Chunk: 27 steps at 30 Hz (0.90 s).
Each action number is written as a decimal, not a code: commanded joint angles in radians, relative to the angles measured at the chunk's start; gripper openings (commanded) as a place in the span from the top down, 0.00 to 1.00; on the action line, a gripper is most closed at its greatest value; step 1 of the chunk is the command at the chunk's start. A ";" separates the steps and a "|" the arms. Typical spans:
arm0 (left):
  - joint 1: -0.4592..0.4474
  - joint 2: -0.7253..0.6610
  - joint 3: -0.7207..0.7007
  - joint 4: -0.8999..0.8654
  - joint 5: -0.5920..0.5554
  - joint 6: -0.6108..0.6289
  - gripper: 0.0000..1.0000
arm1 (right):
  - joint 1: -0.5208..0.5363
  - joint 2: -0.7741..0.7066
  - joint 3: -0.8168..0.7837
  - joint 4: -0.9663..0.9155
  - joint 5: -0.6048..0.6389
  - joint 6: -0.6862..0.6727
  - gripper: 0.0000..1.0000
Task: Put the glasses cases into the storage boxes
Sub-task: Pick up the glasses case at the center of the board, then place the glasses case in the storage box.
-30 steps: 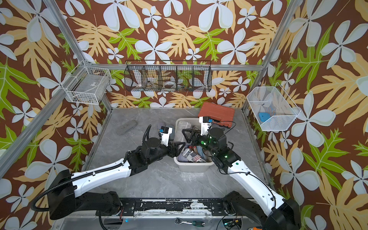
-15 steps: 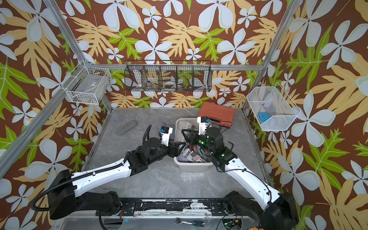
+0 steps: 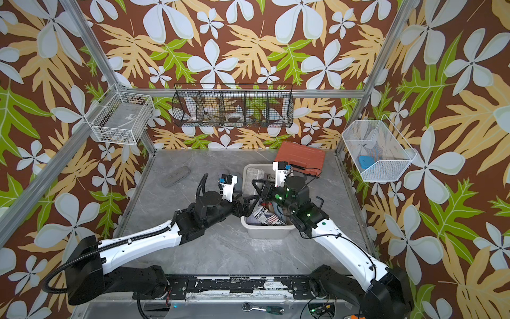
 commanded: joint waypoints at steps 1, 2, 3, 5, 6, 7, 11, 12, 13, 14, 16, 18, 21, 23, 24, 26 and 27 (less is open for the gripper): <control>-0.002 -0.031 -0.017 0.044 -0.037 0.001 0.00 | 0.001 -0.007 0.062 -0.026 0.052 -0.086 0.71; -0.002 -0.049 -0.027 0.041 -0.051 0.005 0.00 | 0.000 -0.009 0.086 -0.059 0.082 -0.115 0.71; -0.003 -0.065 -0.036 0.039 -0.070 0.009 0.00 | 0.001 -0.011 0.107 -0.093 0.117 -0.137 0.71; -0.003 -0.112 -0.053 0.016 -0.127 0.014 0.00 | 0.000 -0.011 0.153 -0.166 0.183 -0.189 0.71; -0.001 -0.132 -0.061 0.007 -0.159 0.013 0.00 | 0.001 -0.006 0.174 -0.200 0.212 -0.212 0.71; -0.003 -0.157 -0.072 -0.005 -0.192 0.013 0.00 | 0.001 0.004 0.202 -0.253 0.248 -0.240 0.71; -0.002 -0.248 -0.139 -0.017 -0.304 0.017 0.00 | -0.001 0.037 0.252 -0.387 0.372 -0.322 0.71; -0.001 -0.263 -0.153 -0.019 -0.326 0.013 0.00 | -0.001 0.041 0.253 -0.406 0.400 -0.335 0.71; 0.000 -0.279 -0.166 -0.026 -0.355 0.009 0.00 | -0.001 0.046 0.257 -0.429 0.432 -0.349 0.71; -0.001 -0.291 -0.176 -0.041 -0.383 0.000 0.00 | -0.001 0.053 0.262 -0.446 0.463 -0.367 0.71; 0.000 -0.311 -0.195 -0.060 -0.439 -0.015 0.00 | -0.001 0.068 0.278 -0.476 0.555 -0.393 0.71; 0.000 -0.324 -0.213 -0.069 -0.484 -0.030 0.00 | -0.004 0.090 0.298 -0.507 0.645 -0.421 0.71; 0.003 -0.335 -0.218 -0.101 -0.511 -0.048 0.00 | -0.024 0.126 0.329 -0.549 0.712 -0.438 0.71; 0.003 -0.338 -0.219 -0.115 -0.513 -0.047 0.00 | -0.037 0.140 0.328 -0.552 0.705 -0.440 0.71; 0.005 -0.337 -0.220 -0.119 -0.513 -0.044 0.00 | -0.041 0.146 0.322 -0.548 0.703 -0.439 0.71; 0.005 -0.335 -0.219 -0.128 -0.518 -0.040 0.00 | -0.043 0.166 0.315 -0.552 0.710 -0.438 0.71; 0.006 -0.333 -0.219 -0.132 -0.520 -0.041 0.00 | -0.043 0.178 0.315 -0.557 0.714 -0.440 0.71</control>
